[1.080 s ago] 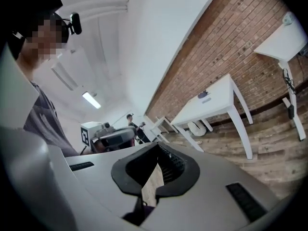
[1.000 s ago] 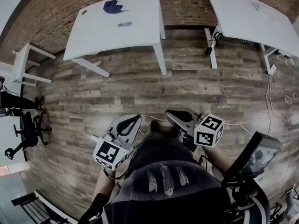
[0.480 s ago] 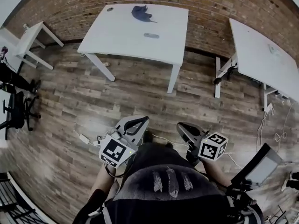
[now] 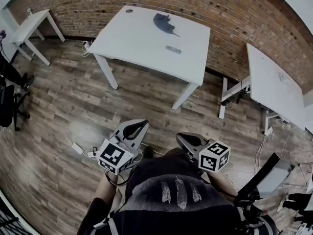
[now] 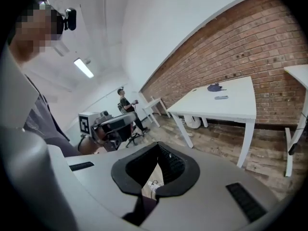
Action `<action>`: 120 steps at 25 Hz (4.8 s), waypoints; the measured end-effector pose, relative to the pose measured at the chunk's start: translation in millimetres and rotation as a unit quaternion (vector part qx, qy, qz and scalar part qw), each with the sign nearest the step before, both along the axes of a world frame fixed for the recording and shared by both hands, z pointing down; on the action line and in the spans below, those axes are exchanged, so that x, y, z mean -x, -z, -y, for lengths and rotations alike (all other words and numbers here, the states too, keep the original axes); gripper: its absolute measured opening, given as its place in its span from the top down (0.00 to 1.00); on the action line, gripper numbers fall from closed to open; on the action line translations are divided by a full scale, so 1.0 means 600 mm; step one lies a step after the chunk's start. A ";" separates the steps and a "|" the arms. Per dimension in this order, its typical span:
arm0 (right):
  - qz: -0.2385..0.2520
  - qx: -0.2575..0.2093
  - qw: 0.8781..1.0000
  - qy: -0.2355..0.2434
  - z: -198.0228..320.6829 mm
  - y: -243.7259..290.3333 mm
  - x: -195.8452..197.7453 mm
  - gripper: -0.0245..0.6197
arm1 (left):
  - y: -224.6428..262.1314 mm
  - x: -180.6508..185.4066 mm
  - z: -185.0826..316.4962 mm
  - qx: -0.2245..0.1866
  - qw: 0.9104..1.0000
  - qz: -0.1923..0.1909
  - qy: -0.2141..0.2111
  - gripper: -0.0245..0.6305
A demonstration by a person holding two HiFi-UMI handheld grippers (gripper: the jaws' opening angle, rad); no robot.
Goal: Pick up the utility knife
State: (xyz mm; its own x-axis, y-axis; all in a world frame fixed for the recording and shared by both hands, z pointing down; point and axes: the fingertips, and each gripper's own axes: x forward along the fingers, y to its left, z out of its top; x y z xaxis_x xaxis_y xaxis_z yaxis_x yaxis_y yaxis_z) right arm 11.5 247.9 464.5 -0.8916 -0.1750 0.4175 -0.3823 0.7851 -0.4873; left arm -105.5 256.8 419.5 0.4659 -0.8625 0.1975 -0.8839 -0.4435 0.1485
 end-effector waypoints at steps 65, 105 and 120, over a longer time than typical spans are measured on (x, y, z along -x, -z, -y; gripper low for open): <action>-0.070 0.046 0.994 -0.062 0.652 -0.062 0.059 0.96 | -0.194 0.046 0.747 0.091 0.888 0.362 -0.270 0.59; -0.025 0.118 0.983 -0.138 0.765 -0.074 0.056 0.87 | -0.204 -0.008 0.825 0.061 0.789 0.429 -0.436 0.76; 0.143 0.168 0.966 -0.135 0.809 0.016 0.096 0.85 | -0.074 -0.061 0.800 -0.045 0.792 0.416 -0.443 0.76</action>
